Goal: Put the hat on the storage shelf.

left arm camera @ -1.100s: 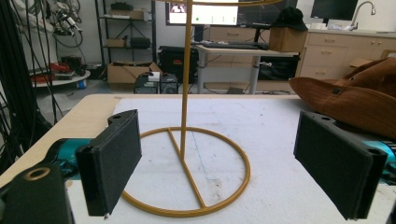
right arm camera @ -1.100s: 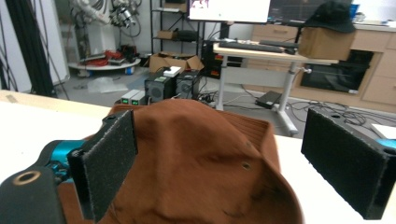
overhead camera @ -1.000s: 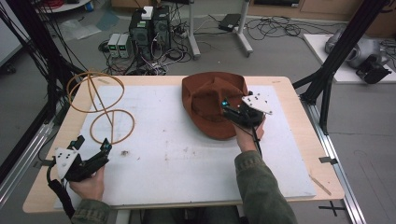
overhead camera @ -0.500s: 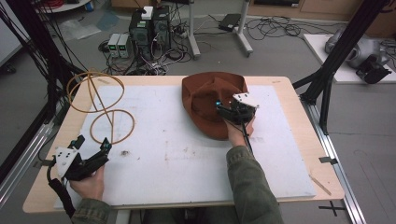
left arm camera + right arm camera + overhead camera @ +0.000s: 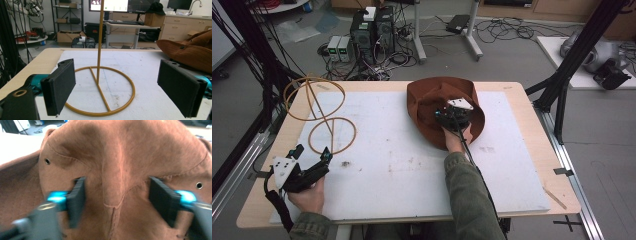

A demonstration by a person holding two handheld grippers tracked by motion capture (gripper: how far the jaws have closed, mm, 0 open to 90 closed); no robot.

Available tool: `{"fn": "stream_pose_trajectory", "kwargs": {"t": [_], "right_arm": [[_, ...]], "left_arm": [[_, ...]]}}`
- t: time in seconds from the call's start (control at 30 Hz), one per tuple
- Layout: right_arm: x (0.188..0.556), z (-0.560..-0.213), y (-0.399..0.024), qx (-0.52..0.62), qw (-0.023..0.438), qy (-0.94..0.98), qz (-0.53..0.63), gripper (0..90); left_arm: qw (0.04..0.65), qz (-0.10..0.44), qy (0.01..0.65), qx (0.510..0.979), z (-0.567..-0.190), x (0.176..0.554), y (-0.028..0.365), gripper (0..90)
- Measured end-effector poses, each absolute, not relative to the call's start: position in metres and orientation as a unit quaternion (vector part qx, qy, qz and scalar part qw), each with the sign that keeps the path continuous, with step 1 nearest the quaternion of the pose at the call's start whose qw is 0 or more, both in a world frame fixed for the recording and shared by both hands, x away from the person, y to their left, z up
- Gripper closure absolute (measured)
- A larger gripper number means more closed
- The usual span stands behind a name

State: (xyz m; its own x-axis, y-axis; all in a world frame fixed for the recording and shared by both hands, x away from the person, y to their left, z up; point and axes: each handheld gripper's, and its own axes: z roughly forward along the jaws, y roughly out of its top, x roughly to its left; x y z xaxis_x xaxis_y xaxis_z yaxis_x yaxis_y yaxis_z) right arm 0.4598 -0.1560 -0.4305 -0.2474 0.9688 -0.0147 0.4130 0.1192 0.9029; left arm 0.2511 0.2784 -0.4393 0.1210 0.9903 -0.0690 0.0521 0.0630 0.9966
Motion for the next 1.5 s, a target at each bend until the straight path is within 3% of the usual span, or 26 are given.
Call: {"fn": "stream_pose_trajectory", "kwargs": {"t": [0.17, 0.2, 0.33, 0.83, 1.2, 1.43, 1.5], "right_arm": [[0.458, -0.425, -0.157, 0.518, 0.329, 0.663, 0.429, 81.3], [0.457, -0.425, -0.157, 0.522, 0.326, 0.662, 0.428, 85.5], [0.457, -0.424, -0.159, 0.531, 0.301, 0.66, 0.439, 87.1], [0.449, -0.421, -0.156, 0.52, 0.347, 0.648, 0.435, 87.3], [0.437, -0.405, -0.159, 0.508, 0.353, 0.628, 0.472, 87.2], [0.421, -0.382, -0.163, 0.474, 0.384, 0.596, 0.522, 87.0], [0.413, -0.373, -0.164, 0.462, 0.415, 0.572, 0.536, 87.0]], "left_arm": [[0.535, 0.439, 0.496, 0.525, -0.44, 0.251, 0.279, 15.3], [0.535, 0.439, 0.496, 0.525, -0.44, 0.251, 0.279, 15.3], [0.536, 0.438, 0.497, 0.524, -0.439, 0.251, 0.279, 15.3], [0.538, 0.437, 0.497, 0.523, -0.44, 0.252, 0.28, 15.4], [0.538, 0.435, 0.498, 0.523, -0.44, 0.251, 0.281, 15.4], [0.538, 0.434, 0.499, 0.523, -0.441, 0.251, 0.281, 15.4], [0.538, 0.433, 0.499, 0.524, -0.441, 0.252, 0.281, 15.5]]}}
